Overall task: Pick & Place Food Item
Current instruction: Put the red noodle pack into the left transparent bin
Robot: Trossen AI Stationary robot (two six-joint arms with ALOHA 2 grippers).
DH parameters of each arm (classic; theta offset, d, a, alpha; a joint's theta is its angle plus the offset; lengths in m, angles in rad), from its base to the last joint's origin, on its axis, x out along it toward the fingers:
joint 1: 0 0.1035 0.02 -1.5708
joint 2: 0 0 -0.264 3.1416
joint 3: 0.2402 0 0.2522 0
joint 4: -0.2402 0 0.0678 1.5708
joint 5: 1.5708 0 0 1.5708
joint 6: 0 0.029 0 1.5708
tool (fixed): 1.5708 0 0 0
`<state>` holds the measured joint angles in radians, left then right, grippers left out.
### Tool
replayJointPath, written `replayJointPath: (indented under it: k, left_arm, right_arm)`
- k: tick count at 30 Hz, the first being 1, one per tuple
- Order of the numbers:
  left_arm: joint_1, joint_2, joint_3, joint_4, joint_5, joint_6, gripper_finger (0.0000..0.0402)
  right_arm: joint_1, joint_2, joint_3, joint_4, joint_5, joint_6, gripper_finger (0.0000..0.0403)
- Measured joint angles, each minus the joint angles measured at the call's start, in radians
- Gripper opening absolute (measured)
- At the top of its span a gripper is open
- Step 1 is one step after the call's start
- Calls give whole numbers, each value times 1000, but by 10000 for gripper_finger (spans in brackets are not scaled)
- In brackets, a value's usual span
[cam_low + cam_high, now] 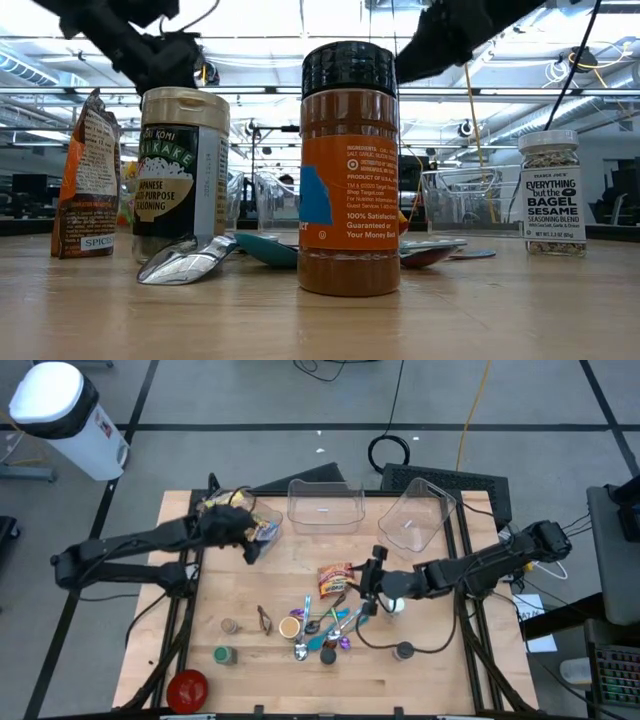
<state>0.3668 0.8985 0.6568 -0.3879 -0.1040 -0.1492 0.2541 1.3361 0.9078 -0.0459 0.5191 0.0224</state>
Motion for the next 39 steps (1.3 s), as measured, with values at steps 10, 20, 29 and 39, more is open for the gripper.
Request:
replayJointPath:
  k: [10, 20, 29, 39]
  left_arm:
    - [-68, -108, -172, 509, 4, 34, 349]
    - [-136, -93, -192, 591, 26, 10, 349]
    - [-166, -94, -192, 593, 25, -21, 349]
    - [-167, -94, -192, 590, 26, -18, 349]
  right_arm:
    - [-132, 0, -193, 241, -244, -51, 164]
    - [-221, 72, -261, 417, -394, -48, 165]
    - [-247, 191, -261, 410, -392, -51, 192]
    - [-255, 200, -260, 386, -420, -44, 225]
